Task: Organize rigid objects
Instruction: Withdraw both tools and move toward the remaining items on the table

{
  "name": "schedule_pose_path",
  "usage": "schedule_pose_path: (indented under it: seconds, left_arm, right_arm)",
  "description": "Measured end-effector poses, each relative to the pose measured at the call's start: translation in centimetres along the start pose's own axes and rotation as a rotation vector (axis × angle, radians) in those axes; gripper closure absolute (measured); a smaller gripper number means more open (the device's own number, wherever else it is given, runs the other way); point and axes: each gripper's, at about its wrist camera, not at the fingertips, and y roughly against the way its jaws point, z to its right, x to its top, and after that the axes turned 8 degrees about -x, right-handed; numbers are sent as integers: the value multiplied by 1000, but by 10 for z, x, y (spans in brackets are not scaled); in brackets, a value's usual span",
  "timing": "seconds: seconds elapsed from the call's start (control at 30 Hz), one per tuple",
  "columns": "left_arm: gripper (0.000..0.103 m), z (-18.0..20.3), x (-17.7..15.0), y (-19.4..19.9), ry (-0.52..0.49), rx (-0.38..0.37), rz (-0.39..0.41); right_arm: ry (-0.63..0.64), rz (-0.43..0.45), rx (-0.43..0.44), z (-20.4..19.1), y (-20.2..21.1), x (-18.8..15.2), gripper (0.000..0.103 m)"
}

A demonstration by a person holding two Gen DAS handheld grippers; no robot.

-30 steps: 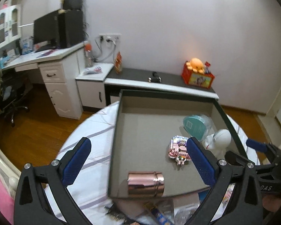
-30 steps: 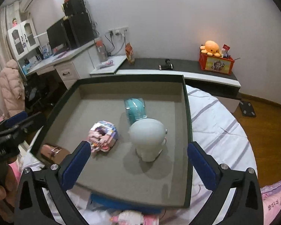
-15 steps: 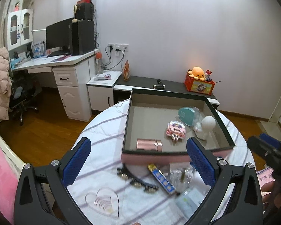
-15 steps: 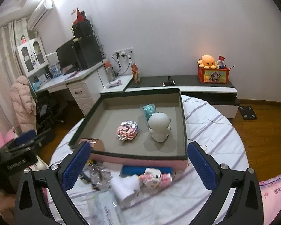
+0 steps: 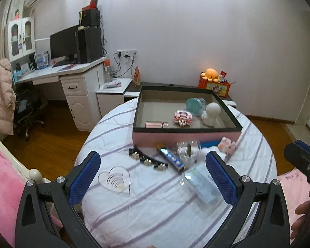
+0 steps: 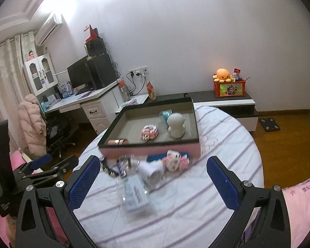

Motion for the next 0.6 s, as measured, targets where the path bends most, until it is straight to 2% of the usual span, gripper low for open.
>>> schedule_pose_path:
  seconds: [0.2,0.6]
  left_arm:
    - [0,6,-15,7,-18,-20,-22]
    - [0,7,-22,6,-11,-23,-29]
  right_arm:
    - [26,-20,2,-9,8,-25,0]
    - [41,-40,-6,-14,5,-31,0]
